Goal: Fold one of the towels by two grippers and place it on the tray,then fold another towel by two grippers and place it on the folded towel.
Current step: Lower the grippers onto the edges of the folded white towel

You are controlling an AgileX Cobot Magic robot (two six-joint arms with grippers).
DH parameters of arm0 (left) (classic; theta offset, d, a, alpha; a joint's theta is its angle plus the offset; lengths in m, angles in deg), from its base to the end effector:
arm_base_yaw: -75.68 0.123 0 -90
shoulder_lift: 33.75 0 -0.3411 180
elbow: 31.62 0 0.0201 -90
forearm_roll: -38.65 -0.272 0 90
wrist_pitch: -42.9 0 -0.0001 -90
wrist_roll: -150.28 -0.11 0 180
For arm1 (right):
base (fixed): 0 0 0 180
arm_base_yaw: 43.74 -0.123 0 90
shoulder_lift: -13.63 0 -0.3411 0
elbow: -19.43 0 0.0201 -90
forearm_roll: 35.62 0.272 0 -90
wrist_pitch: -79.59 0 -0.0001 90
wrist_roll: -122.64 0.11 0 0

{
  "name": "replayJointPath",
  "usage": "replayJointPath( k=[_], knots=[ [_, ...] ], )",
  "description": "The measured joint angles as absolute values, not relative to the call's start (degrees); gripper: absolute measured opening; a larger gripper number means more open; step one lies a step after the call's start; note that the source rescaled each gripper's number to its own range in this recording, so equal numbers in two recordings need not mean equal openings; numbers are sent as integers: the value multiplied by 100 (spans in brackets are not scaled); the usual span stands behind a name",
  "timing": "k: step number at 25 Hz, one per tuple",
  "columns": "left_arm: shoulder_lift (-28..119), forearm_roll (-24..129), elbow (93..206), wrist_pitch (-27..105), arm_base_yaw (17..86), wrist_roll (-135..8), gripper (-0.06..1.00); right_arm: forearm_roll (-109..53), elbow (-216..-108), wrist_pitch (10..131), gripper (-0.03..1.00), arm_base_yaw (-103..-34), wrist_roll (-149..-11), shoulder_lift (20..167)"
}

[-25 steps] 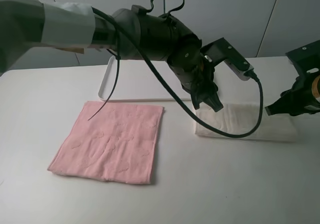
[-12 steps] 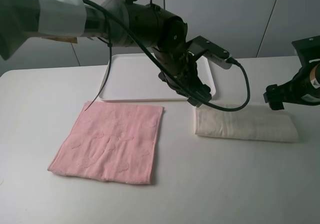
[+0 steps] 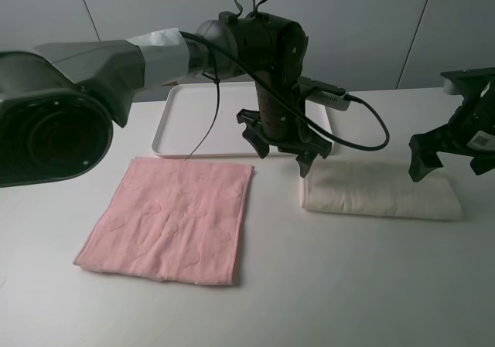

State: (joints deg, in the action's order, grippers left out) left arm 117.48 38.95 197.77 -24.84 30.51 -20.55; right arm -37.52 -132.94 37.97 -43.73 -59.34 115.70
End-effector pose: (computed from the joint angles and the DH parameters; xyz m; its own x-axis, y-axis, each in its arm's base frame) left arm 0.4150 -0.4182 0.1428 -0.7988 0.5747 -0.1777 0.5887 0.8077 -0.0339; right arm 0.3100 -0.0025 0.1896 -0.9870 -0.0591 -0.1496 -0.0551 0.9980 -0.0307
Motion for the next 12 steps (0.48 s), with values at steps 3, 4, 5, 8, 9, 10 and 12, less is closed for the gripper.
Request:
replayJointPath(
  k=[3,4,5,8,9,10,12],
  knots=[
    [11821,3937,19843,-2506,3051,-1886,100,-3752,-13294,3759,98,-4373,-5988,11570],
    [11830,3988,19849,-2506,3051,-1859,100,-3752,-13294,3748,98,-4373,-5992,11570],
    [11844,4016,19854,-2496,3051,-1847,100,-3752,-13294,3748,98,-4373,-5992,11570],
    [11909,4048,19863,-2484,3040,-1847,100,-3752,-13294,3760,98,-4369,-5992,11570],
    [11925,4048,19863,-2484,3040,-1847,100,-3752,-13294,3773,98,-4369,-5992,11570],
    [11940,4048,19863,-2484,3029,-1857,100,-3752,-13294,3782,98,-4369,-5992,11570],
    [11949,4036,19863,-2461,2997,-1869,100,-3752,-13294,3831,98,-4369,-5992,11570]
  ],
)
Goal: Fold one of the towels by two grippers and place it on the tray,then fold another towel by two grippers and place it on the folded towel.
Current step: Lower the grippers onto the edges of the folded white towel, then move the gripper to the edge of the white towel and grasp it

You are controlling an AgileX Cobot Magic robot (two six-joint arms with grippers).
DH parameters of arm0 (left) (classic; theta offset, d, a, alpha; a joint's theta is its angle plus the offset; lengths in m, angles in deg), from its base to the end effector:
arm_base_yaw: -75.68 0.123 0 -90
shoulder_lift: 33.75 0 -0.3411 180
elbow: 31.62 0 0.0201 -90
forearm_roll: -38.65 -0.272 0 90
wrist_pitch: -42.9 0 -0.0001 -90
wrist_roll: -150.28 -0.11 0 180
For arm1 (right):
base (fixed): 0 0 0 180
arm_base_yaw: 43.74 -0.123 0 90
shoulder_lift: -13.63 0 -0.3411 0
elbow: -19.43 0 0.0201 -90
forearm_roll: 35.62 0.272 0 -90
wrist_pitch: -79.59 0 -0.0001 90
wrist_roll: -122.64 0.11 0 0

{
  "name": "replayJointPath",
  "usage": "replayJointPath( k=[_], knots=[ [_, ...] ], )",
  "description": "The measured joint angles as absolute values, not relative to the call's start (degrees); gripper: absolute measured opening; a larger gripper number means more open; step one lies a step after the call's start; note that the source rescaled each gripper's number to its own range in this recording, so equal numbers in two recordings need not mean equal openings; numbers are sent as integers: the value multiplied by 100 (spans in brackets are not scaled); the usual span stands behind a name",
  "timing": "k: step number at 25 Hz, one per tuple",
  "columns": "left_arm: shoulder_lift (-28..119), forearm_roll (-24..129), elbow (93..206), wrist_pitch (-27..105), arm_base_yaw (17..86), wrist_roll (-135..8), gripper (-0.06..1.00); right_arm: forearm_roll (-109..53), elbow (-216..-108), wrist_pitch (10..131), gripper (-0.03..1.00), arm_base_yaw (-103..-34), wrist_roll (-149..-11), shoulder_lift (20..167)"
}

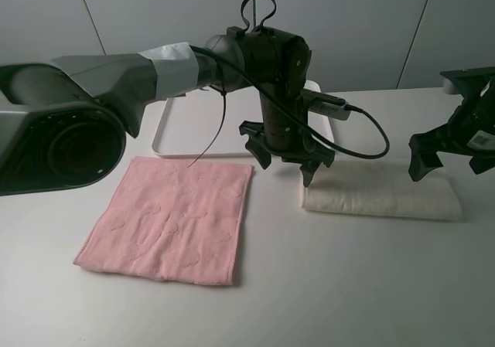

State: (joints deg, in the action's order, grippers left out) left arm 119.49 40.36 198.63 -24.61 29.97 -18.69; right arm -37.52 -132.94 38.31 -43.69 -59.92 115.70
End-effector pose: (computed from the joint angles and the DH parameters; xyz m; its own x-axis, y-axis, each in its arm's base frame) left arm 0.4114 -0.4260 0.1266 -0.8200 0.5506 -0.1563 0.5644 0.8233 -0.0601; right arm 0.3106 -0.0027 0.1897 -0.9855 -0.0687 -0.1552 -0.0644 0.9974 -0.0325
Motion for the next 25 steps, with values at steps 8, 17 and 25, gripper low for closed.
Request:
replayJointPath(
  k=[8,17,25],
  knots=[
    [11986,3831,19863,-2452,2969,-1827,100,-3785,-13306,3860,98,-4369,-5992,11700],
    [12180,3865,19903,-2452,2960,-1814,100,-3951,-13306,3860,98,-4369,-5982,11764],
    [12184,3829,19903,-2452,2960,-1837,100,-4080,-13306,3980,98,-4360,-5880,11764]
  ],
)
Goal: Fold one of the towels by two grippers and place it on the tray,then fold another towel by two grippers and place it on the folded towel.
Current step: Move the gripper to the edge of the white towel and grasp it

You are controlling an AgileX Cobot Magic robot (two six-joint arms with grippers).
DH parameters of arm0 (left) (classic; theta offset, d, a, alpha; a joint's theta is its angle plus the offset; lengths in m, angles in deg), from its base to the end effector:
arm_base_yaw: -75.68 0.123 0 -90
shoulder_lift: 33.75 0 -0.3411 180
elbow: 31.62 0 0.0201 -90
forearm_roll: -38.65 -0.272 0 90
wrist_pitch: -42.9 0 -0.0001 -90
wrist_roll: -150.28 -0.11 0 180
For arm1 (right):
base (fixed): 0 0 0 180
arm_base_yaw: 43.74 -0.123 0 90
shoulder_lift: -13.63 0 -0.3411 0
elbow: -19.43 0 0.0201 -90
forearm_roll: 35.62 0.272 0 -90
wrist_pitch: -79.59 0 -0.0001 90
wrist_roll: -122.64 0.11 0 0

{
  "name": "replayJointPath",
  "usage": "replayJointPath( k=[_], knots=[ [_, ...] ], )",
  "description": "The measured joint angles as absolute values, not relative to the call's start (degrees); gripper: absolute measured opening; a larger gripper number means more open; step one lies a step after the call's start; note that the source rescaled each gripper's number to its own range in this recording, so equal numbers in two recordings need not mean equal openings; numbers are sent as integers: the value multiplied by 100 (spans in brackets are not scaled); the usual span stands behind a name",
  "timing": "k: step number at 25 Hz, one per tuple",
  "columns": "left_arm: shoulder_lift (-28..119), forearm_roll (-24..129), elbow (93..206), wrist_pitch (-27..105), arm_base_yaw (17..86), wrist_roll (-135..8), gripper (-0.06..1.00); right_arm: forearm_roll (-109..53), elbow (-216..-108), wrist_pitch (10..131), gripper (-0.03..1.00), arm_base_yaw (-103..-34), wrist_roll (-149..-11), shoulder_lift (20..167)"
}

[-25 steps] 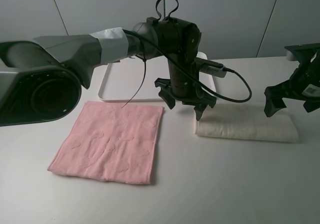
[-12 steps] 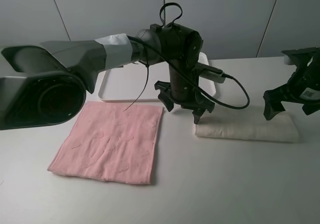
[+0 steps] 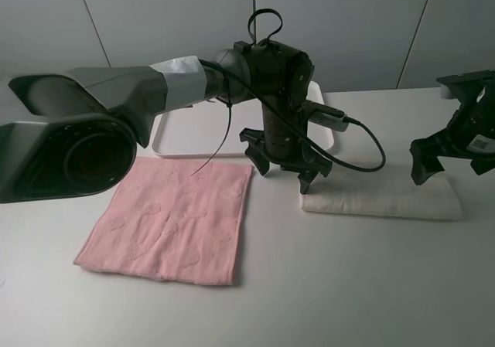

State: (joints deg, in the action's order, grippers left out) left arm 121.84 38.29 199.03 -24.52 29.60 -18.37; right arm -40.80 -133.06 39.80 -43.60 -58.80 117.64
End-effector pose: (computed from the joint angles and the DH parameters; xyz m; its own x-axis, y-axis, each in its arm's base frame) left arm 0.4119 -0.4268 0.1042 -0.8143 0.5653 -0.1315 0.5724 0.8198 -0.0202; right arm 0.3162 -0.0071 0.1802 -0.9849 -0.0920 -0.1470 -0.0822 0.9941 -0.0713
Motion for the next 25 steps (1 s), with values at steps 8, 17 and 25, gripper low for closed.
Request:
replayJointPath(
  k=[8,17,25],
  knots=[
    [12184,3829,19903,-2452,2960,-1893,100,-4244,-13306,4030,98,-4130,-5492,11764],
    [12184,3829,19903,-2452,2960,-1924,100,-4182,-14035,3408,98,-3775,-5543,12525],
    [12184,3829,19903,-2464,2960,-1937,100,-4205,-14156,3361,98,-3767,-5601,12933]
  ],
)
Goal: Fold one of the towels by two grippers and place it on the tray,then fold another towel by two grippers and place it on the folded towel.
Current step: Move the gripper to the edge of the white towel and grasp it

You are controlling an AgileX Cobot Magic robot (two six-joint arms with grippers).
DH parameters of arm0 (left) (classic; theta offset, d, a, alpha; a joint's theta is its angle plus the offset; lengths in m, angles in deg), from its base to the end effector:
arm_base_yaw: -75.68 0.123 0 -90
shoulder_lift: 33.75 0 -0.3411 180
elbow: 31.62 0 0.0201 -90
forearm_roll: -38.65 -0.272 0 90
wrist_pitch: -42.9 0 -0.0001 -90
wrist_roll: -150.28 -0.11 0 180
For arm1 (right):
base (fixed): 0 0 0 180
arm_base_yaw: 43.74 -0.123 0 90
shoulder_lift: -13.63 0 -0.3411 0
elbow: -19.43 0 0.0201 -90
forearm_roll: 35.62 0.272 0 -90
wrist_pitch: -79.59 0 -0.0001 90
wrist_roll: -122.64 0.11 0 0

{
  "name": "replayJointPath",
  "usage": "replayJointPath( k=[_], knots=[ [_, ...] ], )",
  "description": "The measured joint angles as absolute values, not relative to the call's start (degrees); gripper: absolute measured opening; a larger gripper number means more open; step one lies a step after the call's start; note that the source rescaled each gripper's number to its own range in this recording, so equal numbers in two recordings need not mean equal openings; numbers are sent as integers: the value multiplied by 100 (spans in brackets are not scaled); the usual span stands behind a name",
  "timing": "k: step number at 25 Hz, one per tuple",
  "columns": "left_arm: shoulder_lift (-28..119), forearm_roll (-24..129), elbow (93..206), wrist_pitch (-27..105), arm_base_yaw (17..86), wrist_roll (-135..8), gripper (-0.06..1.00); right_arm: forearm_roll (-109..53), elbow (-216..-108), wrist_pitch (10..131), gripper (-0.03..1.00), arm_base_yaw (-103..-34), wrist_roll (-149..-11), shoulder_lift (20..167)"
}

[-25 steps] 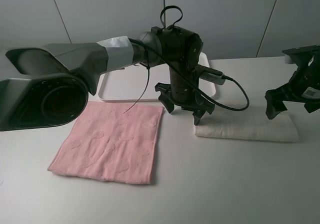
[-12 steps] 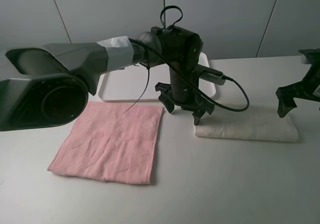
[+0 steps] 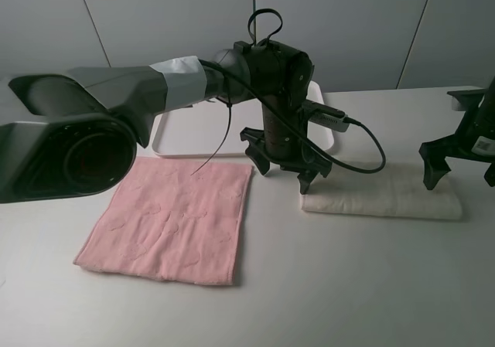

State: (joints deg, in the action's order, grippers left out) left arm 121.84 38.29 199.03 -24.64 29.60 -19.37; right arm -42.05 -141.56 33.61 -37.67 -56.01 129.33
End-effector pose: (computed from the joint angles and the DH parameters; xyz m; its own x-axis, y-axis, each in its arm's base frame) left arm 0.4117 -0.4266 0.1042 -0.8044 0.5797 -0.1298 0.5864 0.8098 -0.0175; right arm 0.3514 -0.0463 0.1436 -0.9986 0.0515 0.0133 0.0503 0.9955 -0.0799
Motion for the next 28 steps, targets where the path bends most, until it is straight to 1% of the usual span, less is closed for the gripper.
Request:
replayJointPath(
  k=[23,25,28],
  knots=[
    [12193,3829,19903,-2488,2960,-2045,100,-3932,-14205,3568,97,-3753,-5632,13441],
    [12193,3829,19903,-2500,2960,-2045,100,-3881,-14205,3568,93,-3751,-5632,13441],
    [12193,3829,19903,-2500,2960,-2045,100,-3665,-14205,3568,77,-3751,-5672,13455]
  ],
)
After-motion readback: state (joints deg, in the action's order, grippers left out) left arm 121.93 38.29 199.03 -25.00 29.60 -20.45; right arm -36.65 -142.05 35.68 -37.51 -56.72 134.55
